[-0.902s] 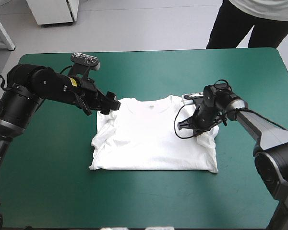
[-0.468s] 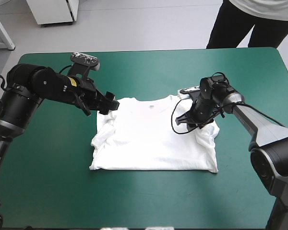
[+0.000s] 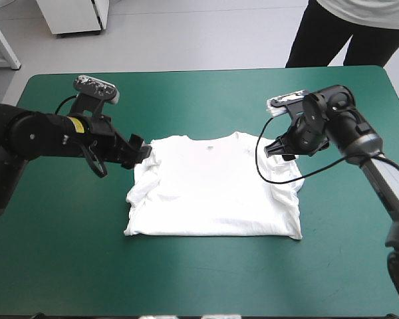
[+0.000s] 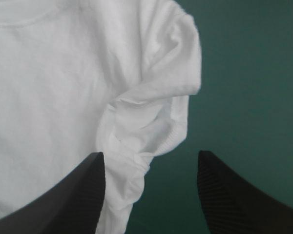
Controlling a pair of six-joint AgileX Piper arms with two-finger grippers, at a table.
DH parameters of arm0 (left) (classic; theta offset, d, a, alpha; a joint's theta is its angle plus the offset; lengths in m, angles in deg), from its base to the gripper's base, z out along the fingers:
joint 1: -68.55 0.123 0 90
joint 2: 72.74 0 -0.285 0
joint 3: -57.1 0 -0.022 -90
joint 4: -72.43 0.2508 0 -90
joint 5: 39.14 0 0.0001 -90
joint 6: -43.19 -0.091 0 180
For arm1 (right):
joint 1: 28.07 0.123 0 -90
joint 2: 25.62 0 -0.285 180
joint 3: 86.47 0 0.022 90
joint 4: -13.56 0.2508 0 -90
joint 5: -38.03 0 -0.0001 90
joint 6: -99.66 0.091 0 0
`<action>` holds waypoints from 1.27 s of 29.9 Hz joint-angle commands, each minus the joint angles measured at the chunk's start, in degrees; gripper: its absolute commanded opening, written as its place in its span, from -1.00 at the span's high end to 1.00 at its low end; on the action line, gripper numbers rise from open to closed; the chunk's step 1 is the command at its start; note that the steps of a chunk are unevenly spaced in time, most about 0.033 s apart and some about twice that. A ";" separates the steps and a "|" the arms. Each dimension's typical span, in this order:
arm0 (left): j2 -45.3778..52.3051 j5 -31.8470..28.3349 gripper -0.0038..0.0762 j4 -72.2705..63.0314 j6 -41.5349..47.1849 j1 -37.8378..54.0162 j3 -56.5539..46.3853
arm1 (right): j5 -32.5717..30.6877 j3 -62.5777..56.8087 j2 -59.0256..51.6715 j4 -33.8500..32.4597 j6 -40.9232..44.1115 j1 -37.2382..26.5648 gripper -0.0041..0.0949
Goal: Fold the cloth
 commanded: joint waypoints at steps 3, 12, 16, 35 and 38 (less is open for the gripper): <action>6.86 2.30 -0.69 3.28 3.25 -1.87 -7.37 | -1.17 -1.62 -11.67 -2.35 2.08 0.04 -0.17; 10.69 2.30 -0.69 5.91 9.02 -1.87 -20.46 | -1.17 -13.42 -24.54 -2.47 7.91 0.04 -0.17; 9.21 2.04 -0.69 7.68 10.27 -1.87 -26.19 | -0.50 -19.40 -28.29 -2.63 10.84 0.04 -0.17; -7.39 -17.58 -0.51 7.48 14.82 -1.87 -36.98 | 3.18 -26.34 -30.76 -5.92 13.54 0.04 -0.17; -10.74 -18.46 -0.41 6.79 14.82 -1.87 -36.98 | 3.53 -27.43 -30.76 -5.79 13.91 0.04 -0.17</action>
